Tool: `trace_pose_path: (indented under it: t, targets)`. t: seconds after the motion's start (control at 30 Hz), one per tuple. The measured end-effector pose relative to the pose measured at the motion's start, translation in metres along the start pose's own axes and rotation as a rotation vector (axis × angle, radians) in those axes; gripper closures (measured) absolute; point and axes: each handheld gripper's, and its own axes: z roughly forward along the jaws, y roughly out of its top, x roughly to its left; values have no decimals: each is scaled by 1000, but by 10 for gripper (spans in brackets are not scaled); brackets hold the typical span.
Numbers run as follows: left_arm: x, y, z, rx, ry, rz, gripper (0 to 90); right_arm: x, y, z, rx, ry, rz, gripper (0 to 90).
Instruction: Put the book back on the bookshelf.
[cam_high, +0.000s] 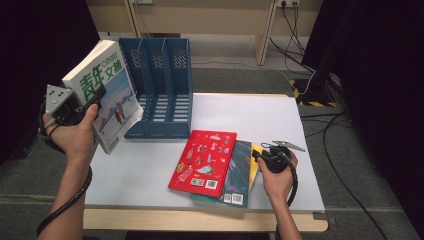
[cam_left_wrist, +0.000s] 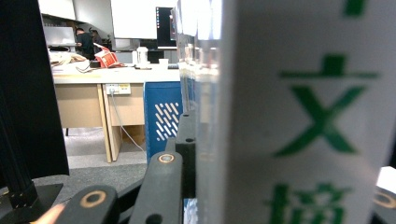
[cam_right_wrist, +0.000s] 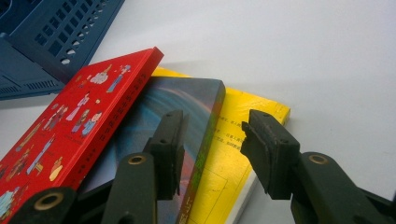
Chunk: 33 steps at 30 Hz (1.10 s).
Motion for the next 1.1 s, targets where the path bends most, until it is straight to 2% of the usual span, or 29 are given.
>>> trace_pose_path:
  t: [0.9,1.1]
  targets:
    - [3,10,44,7,31,1,738,-1,3,-2,-15,4,2,571]
    - [6,9,58,21,59,-5,737,0,4,-5,-22,8,3,571]
